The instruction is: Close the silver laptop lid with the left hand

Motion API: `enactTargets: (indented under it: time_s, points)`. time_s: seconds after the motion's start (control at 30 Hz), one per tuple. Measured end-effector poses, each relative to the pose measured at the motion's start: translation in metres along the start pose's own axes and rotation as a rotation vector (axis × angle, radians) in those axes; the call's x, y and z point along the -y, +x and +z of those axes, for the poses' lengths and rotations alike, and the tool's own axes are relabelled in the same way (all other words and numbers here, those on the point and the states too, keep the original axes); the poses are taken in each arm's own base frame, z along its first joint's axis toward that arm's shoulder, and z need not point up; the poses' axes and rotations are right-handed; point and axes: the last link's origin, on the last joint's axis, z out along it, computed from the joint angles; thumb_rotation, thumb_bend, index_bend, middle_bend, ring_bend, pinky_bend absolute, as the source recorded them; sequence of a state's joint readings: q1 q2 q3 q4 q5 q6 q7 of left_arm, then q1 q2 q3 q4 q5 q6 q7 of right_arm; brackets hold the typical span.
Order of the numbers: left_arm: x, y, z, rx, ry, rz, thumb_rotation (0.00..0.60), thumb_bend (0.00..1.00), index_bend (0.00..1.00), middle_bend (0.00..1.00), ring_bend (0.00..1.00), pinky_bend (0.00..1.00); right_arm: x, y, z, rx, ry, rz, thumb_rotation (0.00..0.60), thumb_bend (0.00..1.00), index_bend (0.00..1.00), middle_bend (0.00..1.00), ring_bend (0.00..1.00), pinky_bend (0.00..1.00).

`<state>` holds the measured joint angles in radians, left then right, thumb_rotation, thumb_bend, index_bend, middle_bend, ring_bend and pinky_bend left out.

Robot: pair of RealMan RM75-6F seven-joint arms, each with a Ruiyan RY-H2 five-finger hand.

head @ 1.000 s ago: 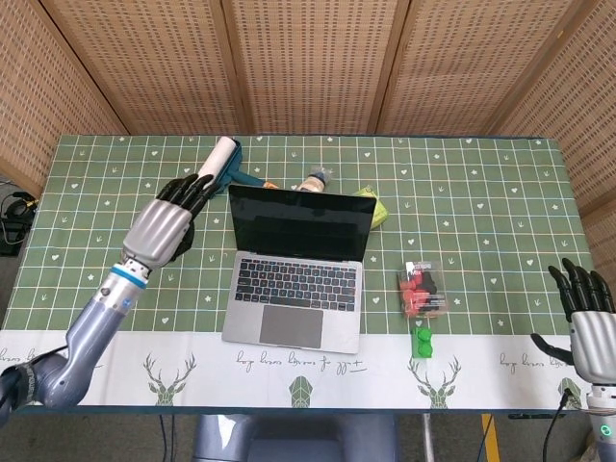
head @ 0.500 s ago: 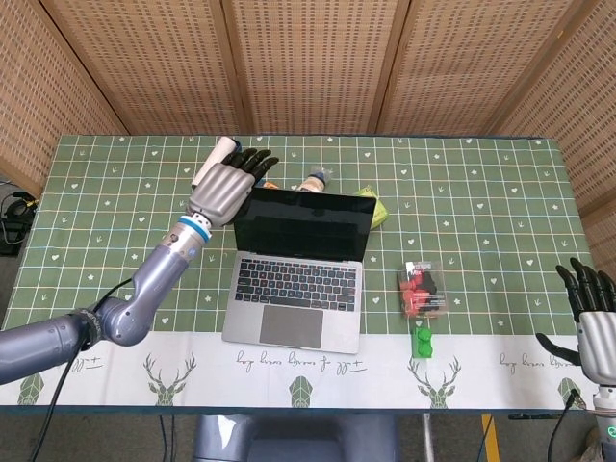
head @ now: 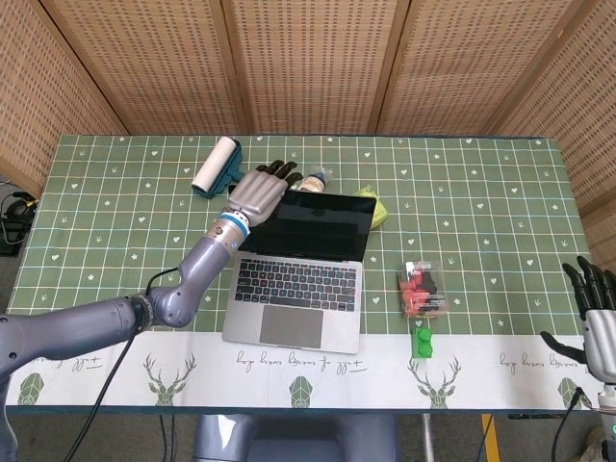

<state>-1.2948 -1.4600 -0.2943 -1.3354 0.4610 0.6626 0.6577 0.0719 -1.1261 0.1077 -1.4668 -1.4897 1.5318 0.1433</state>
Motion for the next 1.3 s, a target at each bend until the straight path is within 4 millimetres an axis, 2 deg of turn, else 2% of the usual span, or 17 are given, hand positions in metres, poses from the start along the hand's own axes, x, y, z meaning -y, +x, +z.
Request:
enactTargets:
  time_s: [0.2, 0.3, 0.67, 0.97, 1.3]
  points:
    - [-0.008, 0.002, 0.007, -0.006, 0.012, -0.012, 0.600, 1.00, 0.31, 0.22, 0.22, 0.28, 0.000, 0.003, -0.001, -0.008, 0.005, 0.008, 0.600, 0.06, 0.00, 0.00, 0.00, 0.00]
    - [-0.012, 0.004, 0.008, -0.021, 0.014, -0.022, 0.600, 1.00, 0.35, 0.28, 0.26, 0.31, 0.000, 0.002, -0.002, -0.005, 0.006, 0.010, 0.600, 0.06, 0.00, 0.00, 0.00, 0.00]
    - [-0.017, 0.014, -0.004, -0.030, -0.027, -0.025, 0.600, 1.00, 0.42, 0.36, 0.32, 0.34, 0.001, 0.003, -0.003, -0.006, 0.012, 0.013, 0.600, 0.06, 0.00, 0.00, 0.00, 0.00]
    - [-0.024, 0.018, -0.036, -0.004, -0.105, -0.010, 0.600, 1.00, 0.42, 0.36, 0.32, 0.34, 0.003, 0.001, -0.003, 0.005, 0.021, 0.008, 0.600, 0.06, 0.00, 0.00, 0.00, 0.00]
    - [-0.030, 0.001, -0.086, 0.071, -0.215, 0.006, 0.600, 1.00, 0.42, 0.36, 0.32, 0.34, 0.009, 0.000, -0.008, 0.007, 0.044, 0.003, 0.600, 0.06, 0.00, 0.00, 0.00, 0.00]
